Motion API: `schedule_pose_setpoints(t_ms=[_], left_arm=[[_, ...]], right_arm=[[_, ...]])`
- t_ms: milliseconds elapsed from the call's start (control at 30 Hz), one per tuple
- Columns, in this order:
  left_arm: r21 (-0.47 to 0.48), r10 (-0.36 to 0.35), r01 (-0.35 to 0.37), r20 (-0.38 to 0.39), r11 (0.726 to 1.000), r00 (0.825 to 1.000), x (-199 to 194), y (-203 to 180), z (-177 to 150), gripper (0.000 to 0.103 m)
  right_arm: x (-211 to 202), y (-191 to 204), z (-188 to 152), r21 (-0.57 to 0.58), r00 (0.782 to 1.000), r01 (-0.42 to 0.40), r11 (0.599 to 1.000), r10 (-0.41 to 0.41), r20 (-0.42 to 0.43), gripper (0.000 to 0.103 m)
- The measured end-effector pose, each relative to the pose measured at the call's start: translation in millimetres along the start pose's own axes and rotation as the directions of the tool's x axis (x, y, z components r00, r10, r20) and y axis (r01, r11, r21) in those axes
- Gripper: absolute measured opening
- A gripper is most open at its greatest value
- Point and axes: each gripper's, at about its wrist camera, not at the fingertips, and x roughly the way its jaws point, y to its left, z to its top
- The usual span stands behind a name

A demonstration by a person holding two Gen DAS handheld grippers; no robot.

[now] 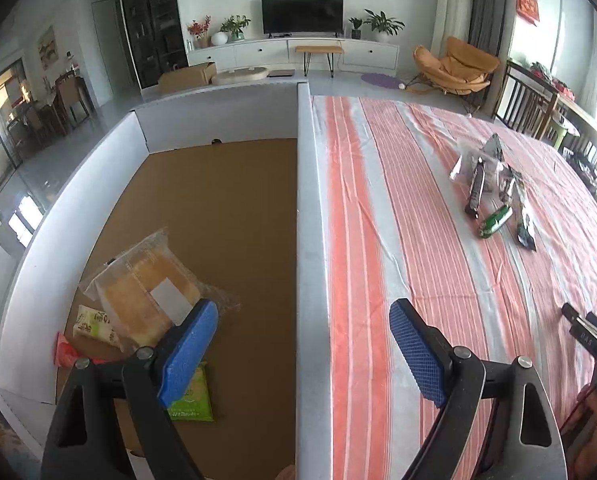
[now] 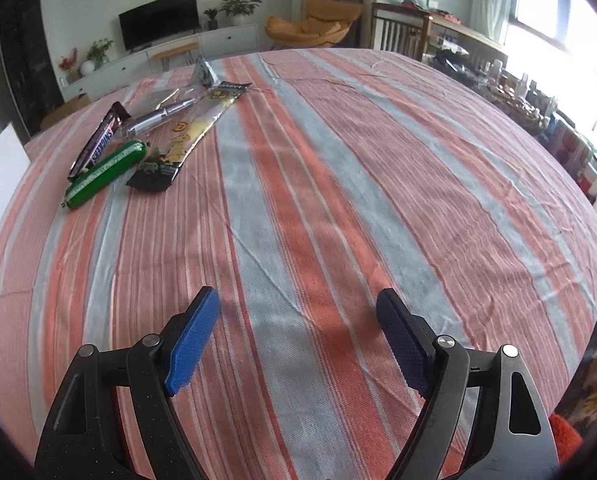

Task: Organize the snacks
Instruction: 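Move both open tools back toward the remaining snacks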

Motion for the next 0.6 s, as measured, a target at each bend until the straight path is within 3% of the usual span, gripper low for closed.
schedule_pose_setpoints(t_ms=[100,200,300,333,467,600], left_arm=[[0.017,0.006,-0.006,0.0,1.0,1.0,0,-1,2,0.087],[-0.035,0.032,-0.031,0.031,0.999,0.999,-9,3,8,0.087],[-0.04,0.112,-0.106,0.173,0.994,0.979,-38,-9,12,0.087],[-0.03,0.1,-0.096,0.219,0.995,0.971,-49,-16,14,0.088],[0.052,-0.045,0.032,0.29,0.998,0.956,-80,-52,18,0.097],[0.101,-0.239,0.223,0.18,0.969,0.954,-72,-94,15,0.099]], right_arm=[[1,0,0,0.002,1.0,-0.001,1.0,0.001,0.001,0.084],[4,1,2,0.002,1.0,-0.002,1.0,0.002,0.001,0.084],[4,1,2,0.002,1.0,-0.002,1.0,0.002,0.001,0.084],[3,1,2,0.002,1.0,-0.002,1.0,0.002,0.001,0.084],[4,1,2,0.002,1.0,-0.002,1.0,0.002,0.001,0.084],[4,1,2,0.002,1.0,-0.003,1.0,0.003,0.001,0.084]])
